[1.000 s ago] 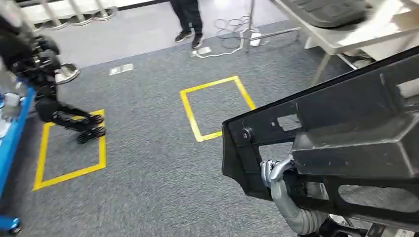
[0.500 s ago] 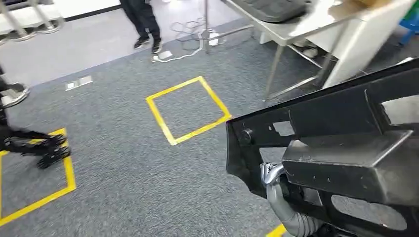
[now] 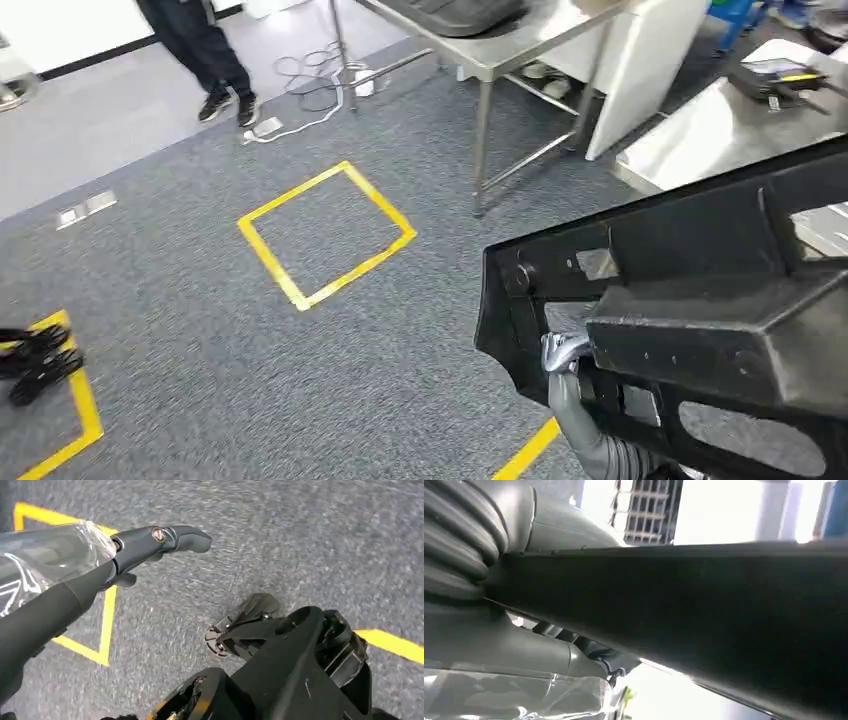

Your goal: Take the parts from the cabinet and place them on the table.

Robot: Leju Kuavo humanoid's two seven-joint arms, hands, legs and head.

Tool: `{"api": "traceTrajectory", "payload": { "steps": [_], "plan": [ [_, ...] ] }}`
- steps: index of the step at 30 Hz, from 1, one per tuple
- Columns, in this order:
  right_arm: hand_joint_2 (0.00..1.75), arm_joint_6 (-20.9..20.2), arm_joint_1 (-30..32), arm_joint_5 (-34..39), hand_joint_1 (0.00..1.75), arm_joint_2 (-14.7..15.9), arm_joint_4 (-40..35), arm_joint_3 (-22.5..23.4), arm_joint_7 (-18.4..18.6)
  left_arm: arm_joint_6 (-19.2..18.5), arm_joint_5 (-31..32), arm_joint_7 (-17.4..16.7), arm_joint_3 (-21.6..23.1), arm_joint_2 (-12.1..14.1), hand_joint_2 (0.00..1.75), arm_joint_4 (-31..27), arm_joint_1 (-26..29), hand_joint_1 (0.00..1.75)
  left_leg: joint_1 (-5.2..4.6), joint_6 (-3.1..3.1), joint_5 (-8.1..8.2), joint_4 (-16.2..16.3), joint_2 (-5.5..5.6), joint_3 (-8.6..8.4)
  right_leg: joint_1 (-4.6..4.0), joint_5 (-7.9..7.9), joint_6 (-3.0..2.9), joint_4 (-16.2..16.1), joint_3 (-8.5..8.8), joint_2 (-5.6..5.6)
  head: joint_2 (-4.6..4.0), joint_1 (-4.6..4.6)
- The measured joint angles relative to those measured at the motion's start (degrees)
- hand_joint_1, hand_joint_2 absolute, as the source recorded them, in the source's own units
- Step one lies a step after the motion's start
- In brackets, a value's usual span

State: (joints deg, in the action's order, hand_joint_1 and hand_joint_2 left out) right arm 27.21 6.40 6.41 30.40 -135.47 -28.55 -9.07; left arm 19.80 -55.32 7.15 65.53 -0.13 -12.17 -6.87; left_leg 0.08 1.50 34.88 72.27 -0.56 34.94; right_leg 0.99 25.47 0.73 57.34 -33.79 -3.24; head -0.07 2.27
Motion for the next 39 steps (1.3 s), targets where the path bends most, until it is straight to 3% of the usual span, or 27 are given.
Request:
{"api": "traceTrajectory", "payload": {
  "steps": [2,3,4,8,9,10,11,13,14,15,17,18,19,20,23,24,25,26,28,29,30,32,33,34,35,38,39],
  "plan": [
    [1.75,0.5,0.4,-0.8,1.75,0.1,-0.2,0.0,0.1,0.2,0.1,0.0,0.2,0.0,1.75,0.0,0.2,0.00,-0.57,1.16,-5.46,-10.3,1.36,-4.63,0.00,-0.26,-0.06,0.0,0.01,-1.87,0.00,0.00],
    [1.75,0.6,0.4,-1.2,1.75,0.1,-0.4,0.0,0.1,0.4,0.1,0.2,0.3,0.1,1.75,0.0,0.4,0.00,-0.94,1.77,-7.63,-15.7,4.10,-6.90,0.23,-0.46,0.02,-0.1,-0.11,-2.68,0.00,0.00],
    [1.75,0.7,0.4,-1.6,1.75,0.1,-0.5,0.0,0.2,0.4,0.1,0.5,0.3,0.3,1.75,0.0,0.5,0.00,-0.89,2.12,-6.98,-17.3,6.21,-7.55,0.14,-0.69,0.34,-0.1,-0.38,-3.34,0.00,0.04],
    [1.75,1.1,0.5,-2.2,1.75,0.2,-0.8,0.0,0.4,0.4,-0.2,1.9,0.4,0.4,1.75,0.0,0.6,0.00,-1.40,2.76,-8.09,-19.1,4.11,-7.70,0.84,-2.07,2.32,-1.3,-1.26,-6.24,0.00,-0.02],
    [1.75,1.1,0.7,-2.3,1.75,0.4,-0.9,0.0,0.4,0.4,-0.2,2.0,0.5,0.3,1.75,0.0,0.5,0.00,-0.83,2.37,-9.04,-20.2,3.15,-8.07,0.72,-1.42,1.98,-0.3,-1.55,-3.45,0.00,0.07],
    [1.75,1.1,0.4,-2.3,1.75,0.4,-0.9,0.0,0.5,0.4,-0.2,2.1,0.5,0.3,1.75,0.0,0.7,0.00,-0.87,2.81,-9.40,-21.0,2.75,-8.13,0.02,0.60,1.90,1.7,-2.53,-0.25,0.00,0.26],
    [1.75,1.2,0.4,-2.3,1.75,0.5,-0.9,0.0,0.5,0.4,-0.2,2.1,0.6,0.3,1.75,0.0,0.9,0.00,-0.84,3.00,-9.60,-21.0,1.76,-8.00,-0.05,3.19,2.05,5.8,-4.28,1.31,0.00,0.26],
    [1.75,1.2,0.5,-2.4,1.75,0.5,-0.9,0.0,0.5,0.4,-0.3,2.1,0.6,0.3,1.75,0.0,1.3,0.00,-0.89,2.99,-9.60,-21.0,-0.18,-7.90,0.29,7.13,2.45,14.4,-7.81,2.32,0.00,0.28],
    [1.75,1.2,0.5,-2.4,1.75,0.5,-0.9,0.0,0.5,0.4,-0.2,2.1,0.6,0.3,1.75,0.0,1.3,0.00,-0.86,2.92,-9.56,-21.0,-1.12,-7.85,0.34,7.30,2.70,16.2,-8.30,2.40,0.00,0.28],
    [1.75,1.2,0.5,-2.4,1.75,0.5,-0.9,0.0,0.5,0.4,-0.3,2.1,0.7,0.2,1.75,0.0,1.3,0.00,-0.80,2.83,-9.52,-20.9,-1.94,-7.86,0.47,6.27,2.96,14.9,-7.35,2.58,0.00,0.28],
    [1.75,1.2,0.5,-2.6,1.75,0.5,-0.9,0.0,0.5,0.3,-0.2,2.1,0.7,0.2,1.75,0.0,1.3,0.00,-0.57,2.35,-9.21,-20.6,-3.39,-7.95,0.79,2.14,3.48,5.4,-1.57,3.95,0.00,0.28],
    [1.75,1.2,0.5,-2.6,1.75,0.5,-0.9,0.0,0.5,0.2,-0.2,1.9,0.8,0.2,1.75,0.0,1.2,0.00,-0.54,1.89,-8.88,-20.1,-3.94,-8.00,0.85,0.30,3.70,-0.4,2.00,6.01,0.00,0.28],
    [1.75,1.2,0.5,-2.7,1.75,0.5,-0.9,0.0,0.5,0.3,-0.3,1.9,0.8,0.3,1.75,0.0,1.1,0.00,-1.07,1.30,-8.37,-19.6,-4.32,-7.87,0.35,1.14,3.25,-2.0,2.94,8.22,0.00,0.31],
    [1.75,1.2,0.6,-2.8,1.75,0.5,-1.0,0.0,0.5,0.2,-0.2,1.8,0.8,0.2,1.75,0.0,1.2,0.00,-1.05,1.04,-8.10,-19.2,-4.79,-7.97,0.51,0.64,2.39,-2.1,2.69,6.94,0.00,0.17],
    [1.75,2.0,0.8,-2.6,1.75,0.5,-1.0,0.0,0.4,0.2,-0.4,1.8,0.9,0.2,1.75,0.0,1.1,0.00,-0.84,0.42,-8.09,-19.2,-6.28,-8.14,0.17,0.44,1.37,-1.9,2.22,5.25,0.00,0.22],
    [1.75,2.4,1.0,-2.4,1.75,0.5,-1.0,0.0,0.3,0.3,-0.5,1.8,0.9,0.2,1.75,0.0,1.1,0.00,-0.47,-0.12,-7.38,-18.7,-5.07,-7.98,0.58,0.20,0.98,-2.1,2.18,4.71,0.00,0.22],
    [1.75,3.0,1.1,-2.0,1.75,0.5,-1.0,0.0,0.3,0.3,-0.5,1.8,0.9,0.2,1.75,0.0,1.1,0.00,-0.25,-0.46,-5.56,-16.4,-2.32,-7.13,0.61,0.04,0.73,-2.1,2.03,4.18,0.00,0.13],
    [1.75,3.6,1.2,-1.4,1.75,0.5,-1.0,0.1,0.3,0.4,-0.7,1.9,0.9,0.2,1.75,0.0,1.0,0.00,-0.05,-0.72,-2.89,-11.9,-0.86,-5.08,0.61,-0.12,0.49,-2.1,1.79,3.70,0.00,0.13],
    [1.75,4.9,1.7,-0.5,1.75,0.5,-1.0,0.3,0.3,0.4,-1.1,2.3,0.8,0.2,1.75,0.0,0.6,0.00,-0.01,-0.99,1.44,-1.7,-0.19,-0.47,0.49,-0.34,0.26,-2.0,1.37,2.48,0.00,0.11],
    [1.75,5.6,2.1,0.1,1.75,0.5,-1.0,0.4,0.5,0.4,-1.2,2.3,0.8,0.2,1.75,0.0,0.3,0.00,0.01,-0.98,1.84,1.0,-0.12,0.67,0.42,-0.45,0.16,-2.0,1.28,1.88,0.00,0.11],
    [1.75,6.0,2.3,0.4,1.75,0.4,-0.8,0.6,0.6,0.4,-1.3,2.3,0.8,0.2,1.75,0.0,0.3,0.00,0.02,-0.88,0.95,0.5,-0.08,0.33,0.39,-0.54,0.23,-2.0,1.27,1.06,0.00,0.13],
    [1.75,6.4,2.8,0.8,1.75,0.4,-0.7,1.0,0.6,0.4,-1.3,2.2,0.9,0.2,1.75,0.0,0.4,0.00,0.00,-0.19,-4.09,-8.3,0.49,-3.97,0.35,-0.76,0.48,-2.0,1.32,-0.72,0.00,0.11],
    [1.75,6.6,2.9,0.8,1.75,0.4,-0.7,1.2,0.6,0.4,-1.3,2.1,0.9,0.2,1.75,0.0,0.5,0.00,-0.02,0.24,-6.89,-14.3,2.15,-6.70,0.40,-0.93,0.61,-2.0,1.28,-1.53,0.00,0.11],
    [1.75,7.0,3.0,0.7,1.75,0.4,-0.7,1.4,0.6,0.4,-1.3,2.1,0.9,0.2,1.75,0.0,0.6,0.00,-0.01,0.74,-7.50,-18.1,5.58,-8.16,0.60,-1.16,0.85,-2.1,1.05,-2.14,0.00,0.13],
    [1.75,7.8,3.1,0.4,1.75,0.4,-0.6,1.7,0.7,0.4,-1.3,2.1,0.9,0.3,1.75,0.0,0.7,0.00,-0.05,0.80,-7.38,-19.1,6.27,-8.30,0.40,-1.40,1.21,-2.0,0.63,-2.89,0.00,0.20],
    [1.75,10.2,4.5,-0.5,1.75,0.5,0.0,2.4,1.2,0.4,-1.4,2.1,0.9,0.2,1.75,0.0,0.7,0.00,-0.60,1.24,-7.69,-19.0,4.72,-8.02,0.99,-2.37,2.63,-2.6,-0.09,-4.78,0.00,0.15],
    [1.75,10.6,4.8,-0.5,1.75,0.5,0.2,2.9,1.2,0.4,-1.4,2.2,0.9,0.1,1.75,0.0,0.7,0.00,0.19,1.67,-8.48,-20.0,3.82,-7.98,0.89,-2.40,2.85,-2.4,-0.33,-4.98,0.00,0.13]
  ]
}}
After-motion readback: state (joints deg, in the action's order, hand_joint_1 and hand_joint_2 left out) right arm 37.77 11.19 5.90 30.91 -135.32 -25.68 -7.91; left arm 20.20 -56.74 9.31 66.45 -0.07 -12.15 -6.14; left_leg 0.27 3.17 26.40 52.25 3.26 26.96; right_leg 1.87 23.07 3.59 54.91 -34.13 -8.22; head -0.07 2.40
